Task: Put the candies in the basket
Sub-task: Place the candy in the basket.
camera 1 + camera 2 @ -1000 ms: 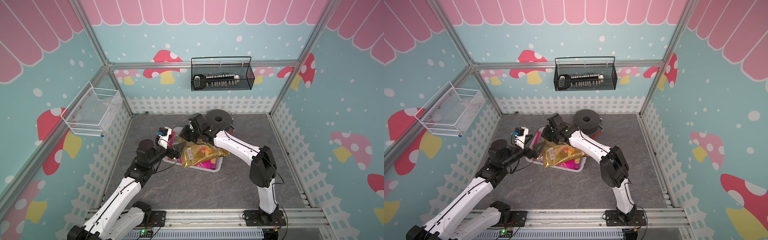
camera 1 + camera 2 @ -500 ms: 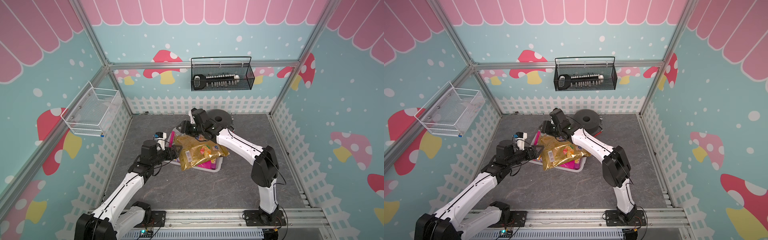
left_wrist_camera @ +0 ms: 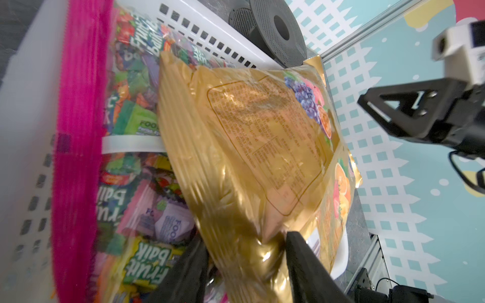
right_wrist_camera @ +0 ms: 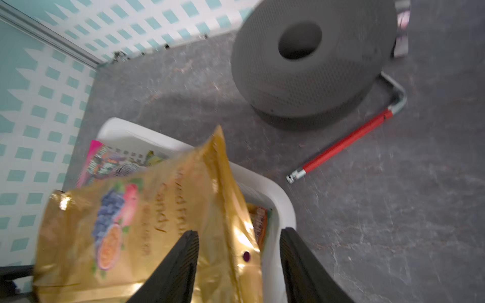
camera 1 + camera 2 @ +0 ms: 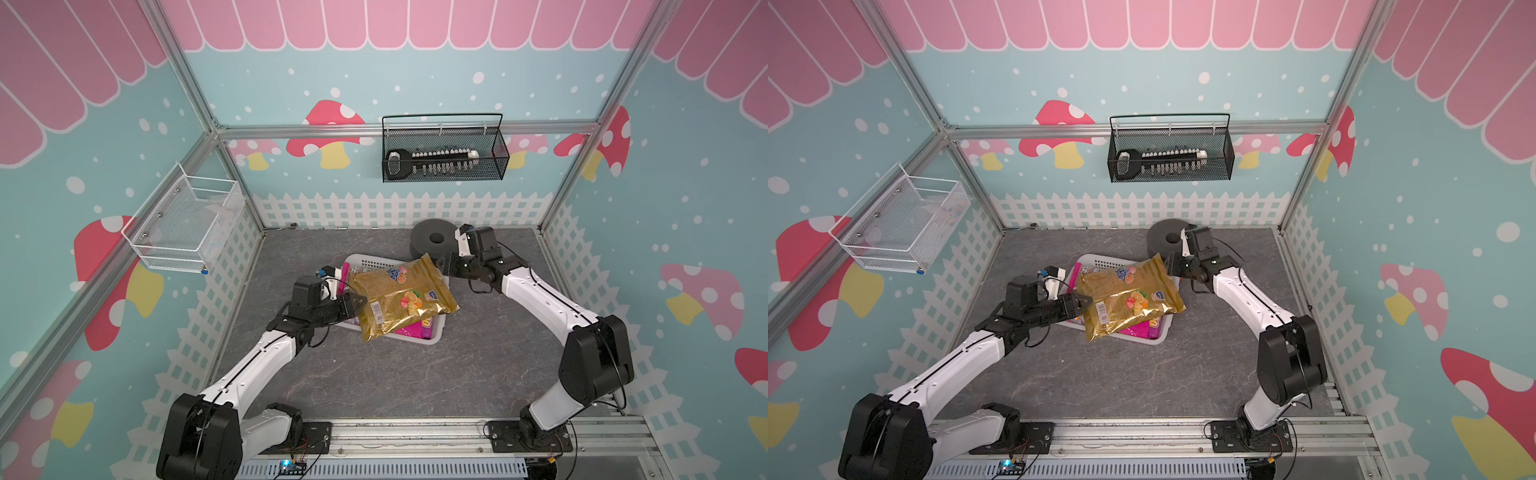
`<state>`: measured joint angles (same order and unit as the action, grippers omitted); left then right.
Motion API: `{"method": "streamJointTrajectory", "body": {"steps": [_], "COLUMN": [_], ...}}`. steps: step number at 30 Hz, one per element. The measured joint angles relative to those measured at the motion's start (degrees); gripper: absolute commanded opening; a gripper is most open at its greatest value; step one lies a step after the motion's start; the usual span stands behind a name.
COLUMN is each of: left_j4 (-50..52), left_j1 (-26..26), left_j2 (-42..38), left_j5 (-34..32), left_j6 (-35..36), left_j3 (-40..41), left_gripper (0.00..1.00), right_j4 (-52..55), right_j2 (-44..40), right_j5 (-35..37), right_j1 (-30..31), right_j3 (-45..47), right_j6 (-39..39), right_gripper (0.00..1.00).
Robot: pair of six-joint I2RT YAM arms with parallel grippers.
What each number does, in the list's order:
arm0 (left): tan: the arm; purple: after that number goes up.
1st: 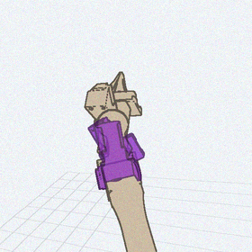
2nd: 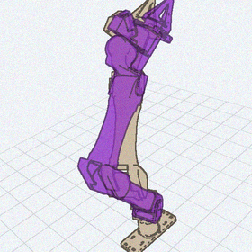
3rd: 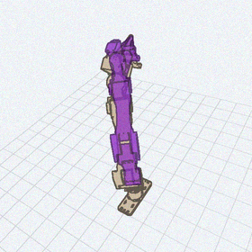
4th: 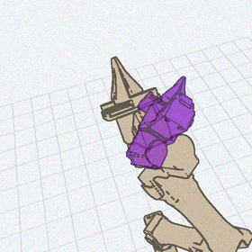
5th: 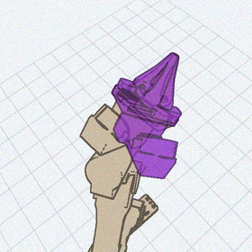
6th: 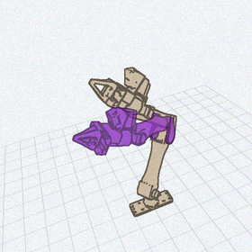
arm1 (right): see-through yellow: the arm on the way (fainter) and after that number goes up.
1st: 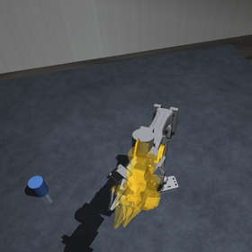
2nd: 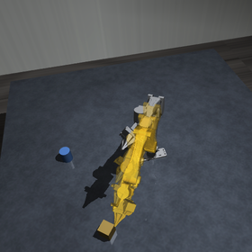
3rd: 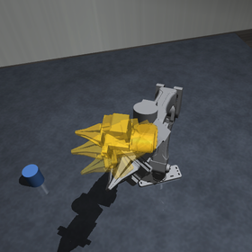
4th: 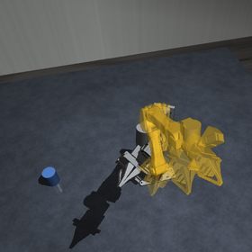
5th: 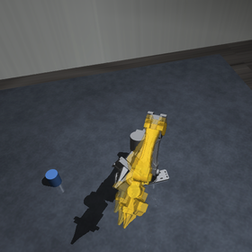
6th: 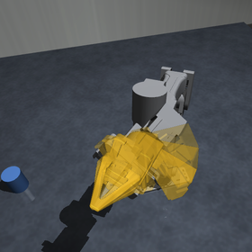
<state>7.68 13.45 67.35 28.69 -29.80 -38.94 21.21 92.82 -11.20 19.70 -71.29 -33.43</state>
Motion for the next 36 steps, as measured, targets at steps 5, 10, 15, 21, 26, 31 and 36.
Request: {"method": "streamJointTrajectory", "body": {"steps": [5,10,15,21,26,31,36], "left_j4": [0.17,0.26,0.46,0.63,0.59,0.48,0.46], "left_j1": [-0.48,-1.49,-2.64,-3.48,-3.76,-3.96,-4.09], "left_j2": [1.2,1.36,2.36,5.73,10.73,16.11,18.32], "left_j5": [0.92,1.11,0.61,-0.9,-2.34,-2.36,-2.4], "left_j6": [0.17,0.28,1.49,3.72,5.79,6.67,7.45], "left_j3": [-0.72,-1.11,-2.86,-6.47,-10.82,-14.67,-16.72], "left_gripper": [0.32,0.3,0.23,0.18,0.16,0.15,0.21], "right_j4": [1.36,1.38,1.4,1.29,-0.31,-0.61,4.68], "right_j2": [-0.79,-4.48,-7.98,-11.74,-13.2,-13.99,-15.26], "right_j5": [-5.75,-10.54,-13.31,-17.2,-19.76,-19.52,-17.66], "right_j1": [-0.96,-0.96,-0.96,-0.96,-0.48,-0.07,-0.09], "right_j3": [6.75,8.57,10.21,13.35,18.01,19.56,13.49], "right_j6": [0.87,1.64,1.22,0.57,-0.94,-2.01,0.57], "right_gripper": [0.48,0.19,0.02,0.0,0.0,0.2,0.34]}}
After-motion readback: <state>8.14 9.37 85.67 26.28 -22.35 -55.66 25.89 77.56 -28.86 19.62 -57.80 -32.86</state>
